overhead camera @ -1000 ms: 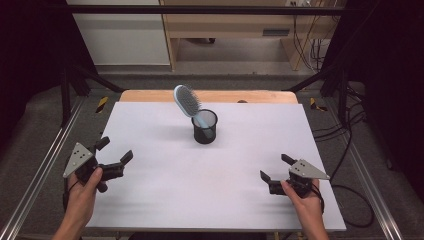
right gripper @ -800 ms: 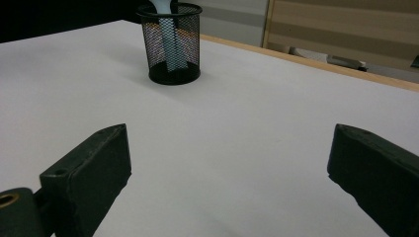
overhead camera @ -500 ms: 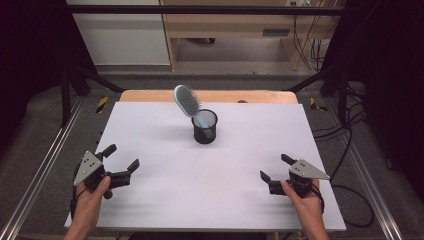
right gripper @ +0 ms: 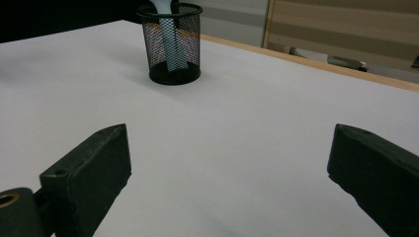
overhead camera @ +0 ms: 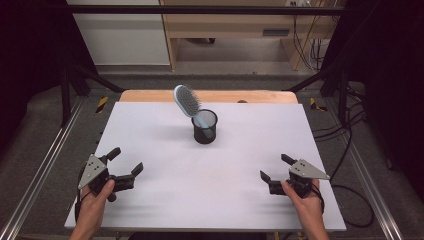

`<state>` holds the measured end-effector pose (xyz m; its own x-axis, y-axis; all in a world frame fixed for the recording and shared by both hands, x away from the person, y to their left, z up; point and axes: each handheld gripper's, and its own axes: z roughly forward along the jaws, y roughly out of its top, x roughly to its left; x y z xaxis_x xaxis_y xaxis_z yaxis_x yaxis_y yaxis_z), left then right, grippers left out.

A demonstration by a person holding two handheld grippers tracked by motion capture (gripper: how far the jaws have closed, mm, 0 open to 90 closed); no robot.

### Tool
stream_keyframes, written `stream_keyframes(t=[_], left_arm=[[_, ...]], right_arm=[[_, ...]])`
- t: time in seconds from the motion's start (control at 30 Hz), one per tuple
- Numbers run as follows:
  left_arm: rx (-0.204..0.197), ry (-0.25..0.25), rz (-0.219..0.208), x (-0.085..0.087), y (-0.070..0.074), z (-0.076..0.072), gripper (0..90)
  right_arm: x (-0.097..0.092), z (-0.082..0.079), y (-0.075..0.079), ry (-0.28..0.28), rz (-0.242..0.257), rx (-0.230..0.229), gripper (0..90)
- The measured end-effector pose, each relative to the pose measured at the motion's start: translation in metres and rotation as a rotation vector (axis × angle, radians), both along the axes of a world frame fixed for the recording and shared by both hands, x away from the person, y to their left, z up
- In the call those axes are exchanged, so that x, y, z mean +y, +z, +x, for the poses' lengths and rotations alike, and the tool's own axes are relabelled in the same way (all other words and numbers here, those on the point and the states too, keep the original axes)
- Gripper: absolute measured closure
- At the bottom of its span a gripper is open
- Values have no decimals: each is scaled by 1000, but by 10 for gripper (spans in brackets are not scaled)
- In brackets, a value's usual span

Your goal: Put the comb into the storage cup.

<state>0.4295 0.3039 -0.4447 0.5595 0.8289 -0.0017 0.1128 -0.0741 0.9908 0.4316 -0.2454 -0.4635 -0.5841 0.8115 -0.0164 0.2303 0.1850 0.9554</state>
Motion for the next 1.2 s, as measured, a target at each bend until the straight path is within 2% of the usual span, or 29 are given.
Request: stream_keyframes(t=[0.5,0.9,1.07,1.2], left_arm=[[1,-41,8,-11,-2,-5,12],[-9,-41,-6,-15,-1,-9,13],[-16,-37,0,-17,0,-13,13],[-27,-34,14,-16,1,-16,13]], right_arm=[[0,0,0,1,-2,0,34],[0,1,-1,3,7,-6,34],[-2,1,-1,-6,22,-20,33],[-2,1,-2,-7,27,-14,33]])
